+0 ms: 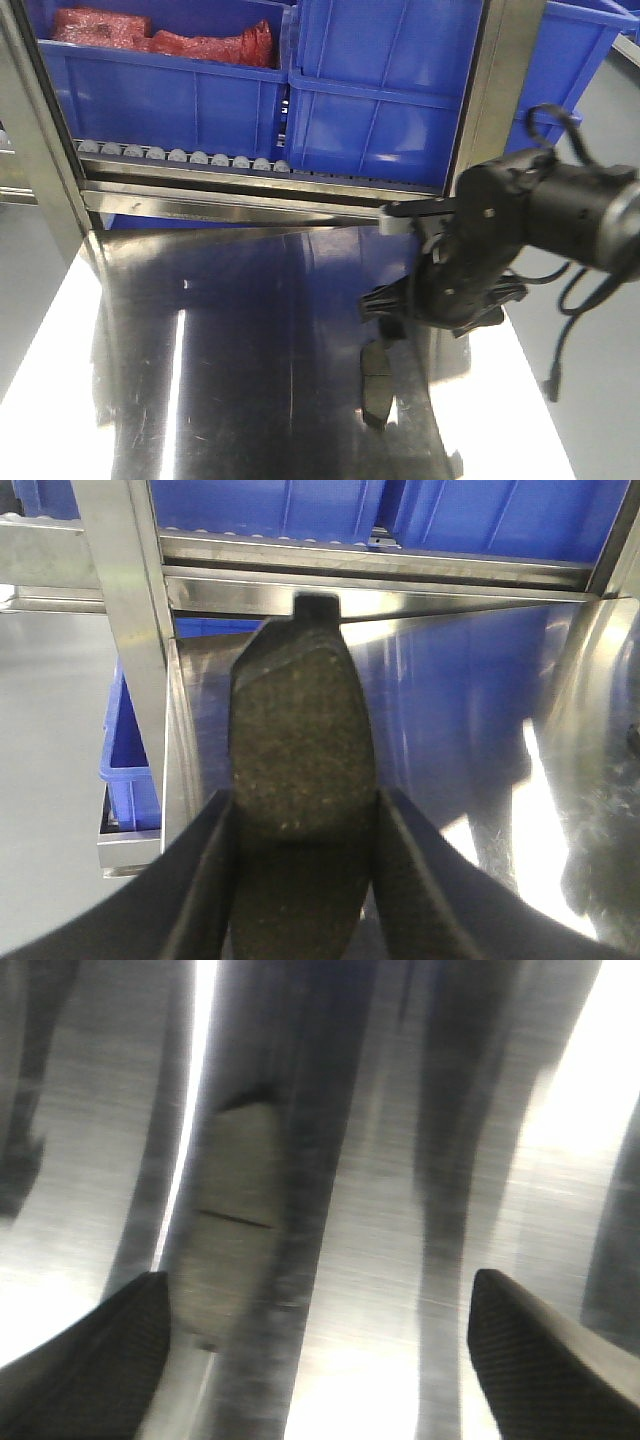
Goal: Move and align brake pads A on conveyor
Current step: 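Lower the open right gripper over the remaining brake pad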
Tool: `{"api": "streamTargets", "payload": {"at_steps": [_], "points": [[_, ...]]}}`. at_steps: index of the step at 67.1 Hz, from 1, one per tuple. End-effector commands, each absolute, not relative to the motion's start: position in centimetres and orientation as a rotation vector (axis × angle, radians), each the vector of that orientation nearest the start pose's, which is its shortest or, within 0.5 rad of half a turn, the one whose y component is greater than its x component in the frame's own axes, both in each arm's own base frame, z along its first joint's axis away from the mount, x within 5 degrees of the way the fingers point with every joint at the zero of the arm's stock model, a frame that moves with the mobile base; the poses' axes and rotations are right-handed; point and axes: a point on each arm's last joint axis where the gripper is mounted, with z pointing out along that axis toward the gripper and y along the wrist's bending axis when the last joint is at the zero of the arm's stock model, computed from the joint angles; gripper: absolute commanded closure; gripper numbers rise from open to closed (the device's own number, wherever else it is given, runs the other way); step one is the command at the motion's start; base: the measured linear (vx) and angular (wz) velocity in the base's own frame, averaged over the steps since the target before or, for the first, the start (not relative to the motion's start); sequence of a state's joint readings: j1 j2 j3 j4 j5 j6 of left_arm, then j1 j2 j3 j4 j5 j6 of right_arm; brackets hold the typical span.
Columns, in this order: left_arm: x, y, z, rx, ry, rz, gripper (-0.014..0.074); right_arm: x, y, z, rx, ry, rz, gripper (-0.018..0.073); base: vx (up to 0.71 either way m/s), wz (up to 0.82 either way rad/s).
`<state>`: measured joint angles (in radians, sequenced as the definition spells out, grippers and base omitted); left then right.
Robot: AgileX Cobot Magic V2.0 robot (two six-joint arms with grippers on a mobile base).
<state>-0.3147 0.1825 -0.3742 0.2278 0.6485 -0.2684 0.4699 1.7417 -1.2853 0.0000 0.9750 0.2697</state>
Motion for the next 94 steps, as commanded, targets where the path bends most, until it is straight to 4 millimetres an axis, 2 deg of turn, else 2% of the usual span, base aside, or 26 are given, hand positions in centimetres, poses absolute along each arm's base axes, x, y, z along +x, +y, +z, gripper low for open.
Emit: {"api": "streamTargets", "payload": {"at_steps": [1,11,27,38,51,70,82,94], "points": [[5.2,-0.5,28.8,0.137,1.809,-0.163,0.0603,31.2,17.3,25.3,-0.3,2.841,0.145,-0.0017,0.0,0.0],[5.2,-0.5,28.8,0.137,1.809,-0.163,0.0603,31.4,19.4,24.2,-0.3,2.882,0.109,-0.0017,0.0,0.0],[5.2,-0.5,28.7,0.137,1.812,-0.162,0.0603,31.5,20.8,22.6,-0.215,2.948,0.069,-0.0017,0.0,0.0],[5.2,-0.5,28.7,0.137,1.812,-0.162,0.0603,31.6,20.8,22.0,-0.207,2.967,0.05,-0.0017,0.0,0.0],[5.2,-0.5,28.7,0.137,1.813,-0.162,0.0603,32.1,19.8,21.4,-0.188,2.991,0.0,-0.0017,0.0,0.0],[5.2,-0.5,28.7,0.137,1.813,-0.162,0.0603,32.9,19.0,21.4,-0.142,2.969,0.038,-0.0017,0.0,0.0],[5.2,-0.5,28.7,0.137,1.813,-0.162,0.0603,32.9,19.4,20.9,-0.115,2.993,0.083,-0.0017,0.0,0.0],[5.2,-0.5,28.7,0.137,1.813,-0.162,0.0603,32.8,19.7,20.4,-0.079,3.008,0.05,-0.0017,0.0,0.0]]}}
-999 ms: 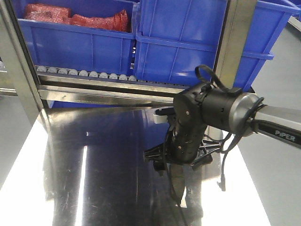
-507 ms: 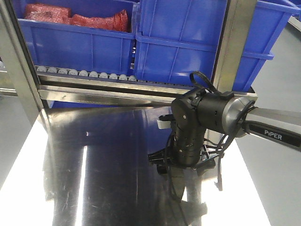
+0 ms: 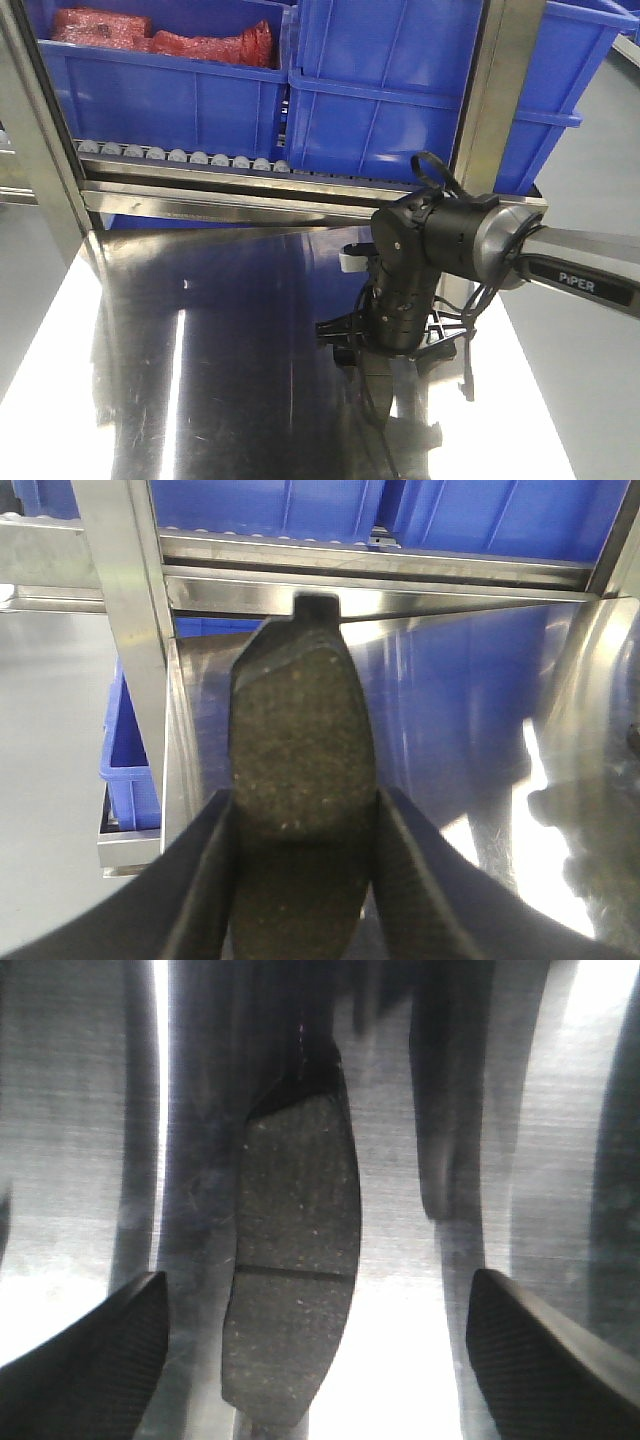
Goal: Move and align brake pads A on conveyor
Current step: 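Lower the open right gripper over the remaining brake pad, then close the right gripper on the pad and lift it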
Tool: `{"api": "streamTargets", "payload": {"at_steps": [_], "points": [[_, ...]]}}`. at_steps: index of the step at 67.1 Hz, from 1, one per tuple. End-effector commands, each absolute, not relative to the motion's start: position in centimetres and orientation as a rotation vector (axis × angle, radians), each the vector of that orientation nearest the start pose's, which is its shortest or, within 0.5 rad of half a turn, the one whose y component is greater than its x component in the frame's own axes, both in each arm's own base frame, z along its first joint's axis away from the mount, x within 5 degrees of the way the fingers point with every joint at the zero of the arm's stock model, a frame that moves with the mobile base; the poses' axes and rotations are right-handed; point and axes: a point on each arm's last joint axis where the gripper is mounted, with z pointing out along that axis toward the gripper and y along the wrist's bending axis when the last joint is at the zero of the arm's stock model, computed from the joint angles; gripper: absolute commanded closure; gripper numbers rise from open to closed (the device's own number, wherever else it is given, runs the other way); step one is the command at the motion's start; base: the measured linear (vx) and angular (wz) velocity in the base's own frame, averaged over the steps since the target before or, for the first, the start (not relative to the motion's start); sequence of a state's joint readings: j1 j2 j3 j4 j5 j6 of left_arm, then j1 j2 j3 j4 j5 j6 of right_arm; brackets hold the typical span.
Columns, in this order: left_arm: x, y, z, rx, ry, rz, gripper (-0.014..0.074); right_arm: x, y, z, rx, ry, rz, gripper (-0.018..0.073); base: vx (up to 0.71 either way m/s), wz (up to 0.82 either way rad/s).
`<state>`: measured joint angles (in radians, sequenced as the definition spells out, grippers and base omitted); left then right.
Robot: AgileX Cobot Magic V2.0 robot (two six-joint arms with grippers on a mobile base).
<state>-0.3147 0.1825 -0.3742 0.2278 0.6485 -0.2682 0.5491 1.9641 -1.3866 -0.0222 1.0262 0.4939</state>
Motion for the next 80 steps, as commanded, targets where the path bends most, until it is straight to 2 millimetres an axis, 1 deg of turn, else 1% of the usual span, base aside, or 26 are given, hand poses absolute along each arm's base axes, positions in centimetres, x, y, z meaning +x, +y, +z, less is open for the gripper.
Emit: {"api": "streamTargets", "payload": {"at_steps": [1,12,25,46,63,71,80], "points": [[5.2,-0.5,28.7,0.137,1.813,-0.162,0.0603,32.8,19.7,20.4,-0.074,3.009,0.047,-0.0017,0.0,0.0],[5.2,-0.5,28.7,0.137,1.813,-0.162,0.0603,32.8,19.6,20.4,-0.085,3.005,0.028,-0.0017,0.0,0.0],[5.2,-0.5,28.7,0.137,1.813,-0.162,0.0603,33.1,19.7,20.2,-0.086,2.982,0.049,-0.0017,0.0,0.0],[5.2,-0.5,28.7,0.137,1.813,-0.162,0.0603,33.4,19.9,19.1,-0.094,2.996,0.038,-0.0017,0.0,0.0],[5.2,-0.5,28.7,0.137,1.813,-0.162,0.0603,33.6,20.0,19.1,-0.098,2.974,0.057,-0.0017,0.0,0.0],[5.2,-0.5,28.7,0.137,1.813,-0.162,0.0603,33.6,20.0,18.4,-0.118,2.994,0.038,-0.0017,0.0,0.0],[5.2,-0.5,28.7,0.137,1.813,-0.162,0.0603,33.6,20.0,18.3,-0.119,2.999,0.036,-0.0017,0.0,0.0]]}}
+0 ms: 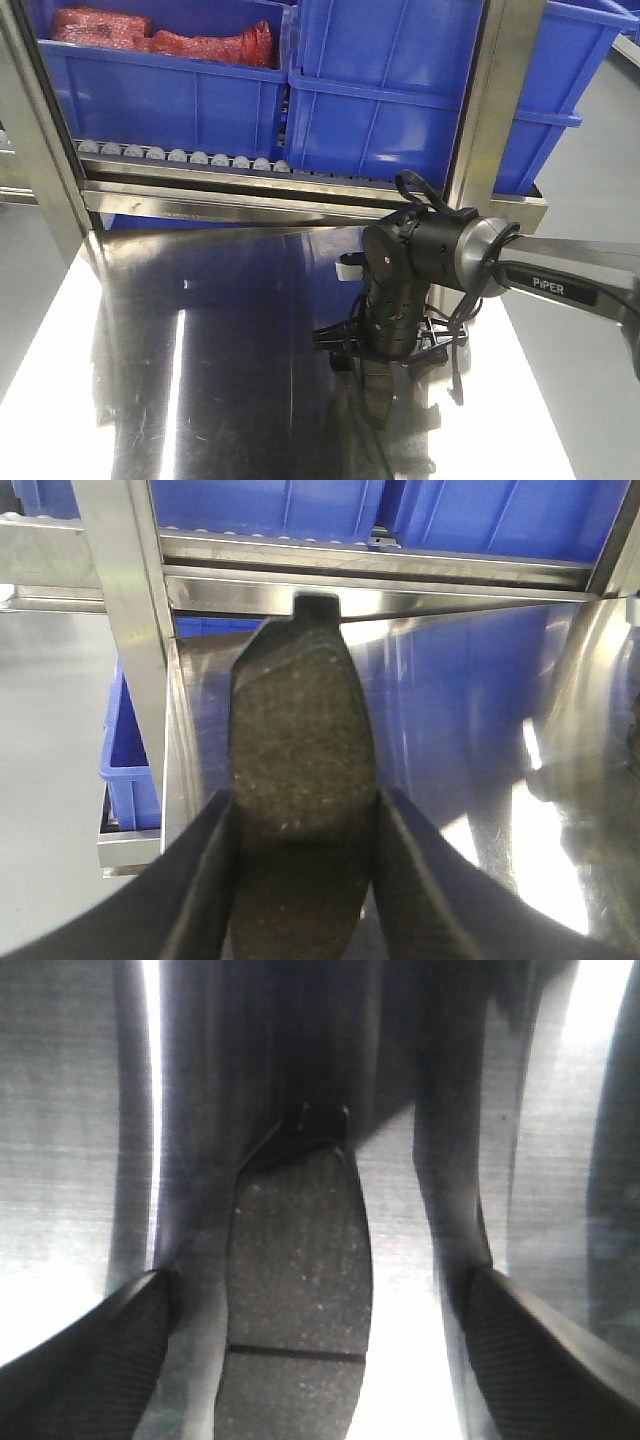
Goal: Move and align brake pads A on conveyor
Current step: 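Close the right gripper on the pad and lift it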
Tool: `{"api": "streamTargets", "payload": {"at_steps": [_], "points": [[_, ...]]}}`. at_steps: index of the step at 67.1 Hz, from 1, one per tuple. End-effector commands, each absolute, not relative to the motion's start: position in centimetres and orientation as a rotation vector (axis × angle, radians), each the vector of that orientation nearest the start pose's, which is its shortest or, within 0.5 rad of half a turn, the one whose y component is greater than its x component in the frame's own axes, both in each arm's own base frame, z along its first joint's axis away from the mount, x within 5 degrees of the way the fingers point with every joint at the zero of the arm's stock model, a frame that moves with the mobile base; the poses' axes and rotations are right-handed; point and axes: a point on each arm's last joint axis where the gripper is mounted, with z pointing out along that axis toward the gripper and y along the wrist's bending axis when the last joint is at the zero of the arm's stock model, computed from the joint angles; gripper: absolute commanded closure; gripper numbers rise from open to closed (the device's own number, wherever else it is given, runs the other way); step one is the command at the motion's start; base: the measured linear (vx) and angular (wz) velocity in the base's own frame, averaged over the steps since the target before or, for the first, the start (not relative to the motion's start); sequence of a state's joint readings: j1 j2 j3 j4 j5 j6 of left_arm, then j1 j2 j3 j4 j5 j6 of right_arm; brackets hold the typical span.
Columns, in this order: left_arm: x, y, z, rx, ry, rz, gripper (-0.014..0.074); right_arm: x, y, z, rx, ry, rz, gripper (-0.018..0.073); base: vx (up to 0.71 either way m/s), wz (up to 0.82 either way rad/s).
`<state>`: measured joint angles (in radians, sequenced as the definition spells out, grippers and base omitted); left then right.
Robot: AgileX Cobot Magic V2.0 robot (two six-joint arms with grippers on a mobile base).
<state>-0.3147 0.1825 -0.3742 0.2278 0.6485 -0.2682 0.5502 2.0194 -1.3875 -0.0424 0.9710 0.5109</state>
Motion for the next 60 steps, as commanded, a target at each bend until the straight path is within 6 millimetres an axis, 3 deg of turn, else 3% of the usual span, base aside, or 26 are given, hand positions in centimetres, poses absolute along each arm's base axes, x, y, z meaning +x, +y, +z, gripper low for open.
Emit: {"api": "streamTargets", "payload": {"at_steps": [1,27,49,60], "points": [[5.2,-0.5,28.7,0.137,1.813,-0.162,0.0603,33.6,20.1,18.3,-0.119,2.999,0.037,-0.0017,0.0,0.0],[5.2,-0.5,28.7,0.137,1.814,-0.161,0.0603,33.3,19.9,19.6,-0.131,2.985,0.043,-0.0017,0.0,0.0],[5.2,-0.5,28.7,0.137,1.814,-0.161,0.0603,33.4,20.0,19.3,-0.129,2.992,0.043,-0.0014,0.0,0.0],[5.2,-0.5,28.7,0.137,1.814,-0.161,0.0603,33.4,20.0,19.3,-0.142,2.984,0.046,0.0078,0.0,0.0]]}}
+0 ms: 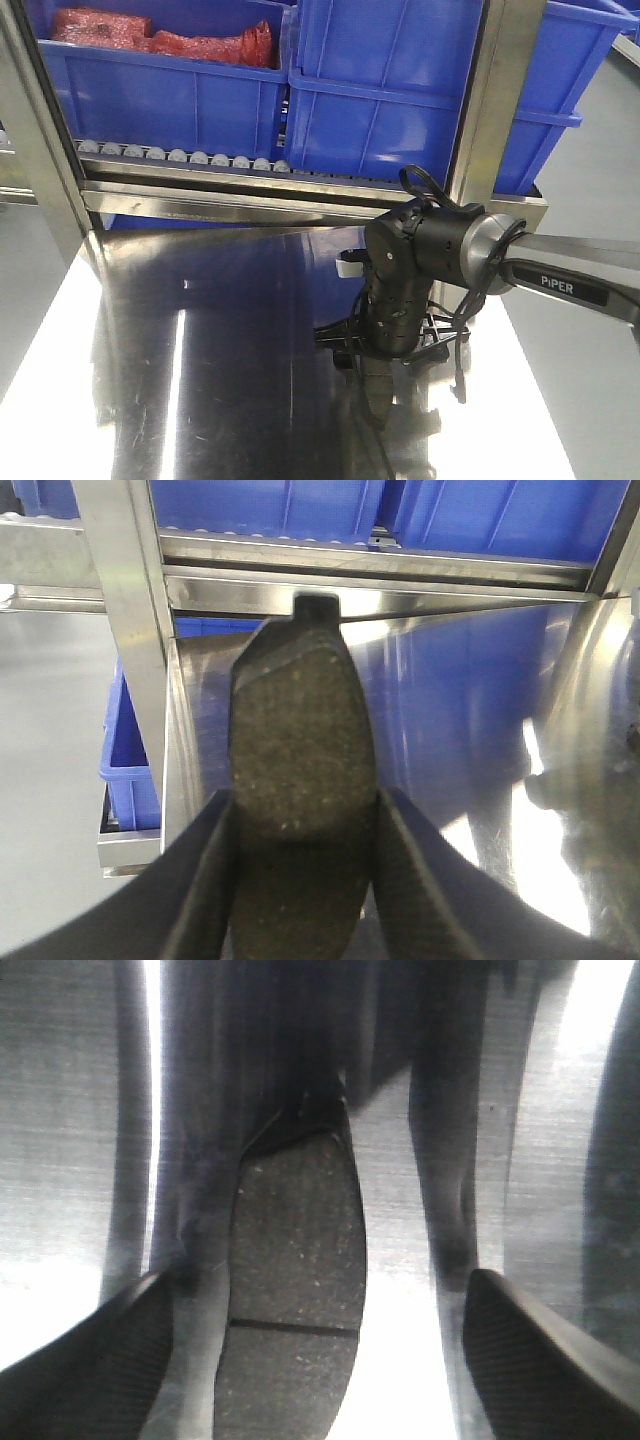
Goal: Move and align brake pads A on conveyor
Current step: 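Close the right gripper on the pad and lift it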
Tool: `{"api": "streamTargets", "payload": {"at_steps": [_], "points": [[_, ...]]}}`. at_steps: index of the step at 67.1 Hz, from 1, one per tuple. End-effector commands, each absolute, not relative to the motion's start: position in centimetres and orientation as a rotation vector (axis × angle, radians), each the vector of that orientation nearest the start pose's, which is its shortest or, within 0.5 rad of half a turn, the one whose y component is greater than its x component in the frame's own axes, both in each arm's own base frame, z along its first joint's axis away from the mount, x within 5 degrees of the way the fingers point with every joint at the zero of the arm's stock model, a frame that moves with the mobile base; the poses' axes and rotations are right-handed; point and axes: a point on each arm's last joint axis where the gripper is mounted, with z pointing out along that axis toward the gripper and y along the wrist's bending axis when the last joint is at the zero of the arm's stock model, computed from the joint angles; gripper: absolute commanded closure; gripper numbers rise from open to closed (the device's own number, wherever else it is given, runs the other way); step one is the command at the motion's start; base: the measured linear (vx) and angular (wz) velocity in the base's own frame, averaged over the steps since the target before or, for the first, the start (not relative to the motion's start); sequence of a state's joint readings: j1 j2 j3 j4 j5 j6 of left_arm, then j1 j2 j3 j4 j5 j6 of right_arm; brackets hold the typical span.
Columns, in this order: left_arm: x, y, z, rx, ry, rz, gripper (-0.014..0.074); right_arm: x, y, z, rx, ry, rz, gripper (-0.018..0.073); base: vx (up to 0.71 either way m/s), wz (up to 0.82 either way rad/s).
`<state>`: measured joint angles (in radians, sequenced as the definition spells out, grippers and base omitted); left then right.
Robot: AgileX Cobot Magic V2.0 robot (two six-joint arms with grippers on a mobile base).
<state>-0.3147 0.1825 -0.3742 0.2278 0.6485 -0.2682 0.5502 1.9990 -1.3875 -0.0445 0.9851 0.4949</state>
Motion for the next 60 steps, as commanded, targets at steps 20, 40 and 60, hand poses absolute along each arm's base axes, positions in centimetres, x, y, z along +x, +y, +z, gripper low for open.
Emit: {"api": "streamTargets", "payload": {"at_steps": [20,40,60], "points": [[5.2,-0.5,28.7,0.137,1.814,-0.161,0.0603,33.3,20.0,19.3,-0.233,2.989,0.039,0.0578,0.0,0.0],[5.2,-0.5,28.7,0.137,1.814,-0.161,0.0603,33.1,19.8,21.0,-0.32,2.929,0.056,0.0571,0.0,0.0],[5.2,-0.5,28.7,0.137,1.814,-0.161,0.0603,32.1,18.9,27.0,-0.418,2.705,0.127,0.0568,0.0,0.0]]}}
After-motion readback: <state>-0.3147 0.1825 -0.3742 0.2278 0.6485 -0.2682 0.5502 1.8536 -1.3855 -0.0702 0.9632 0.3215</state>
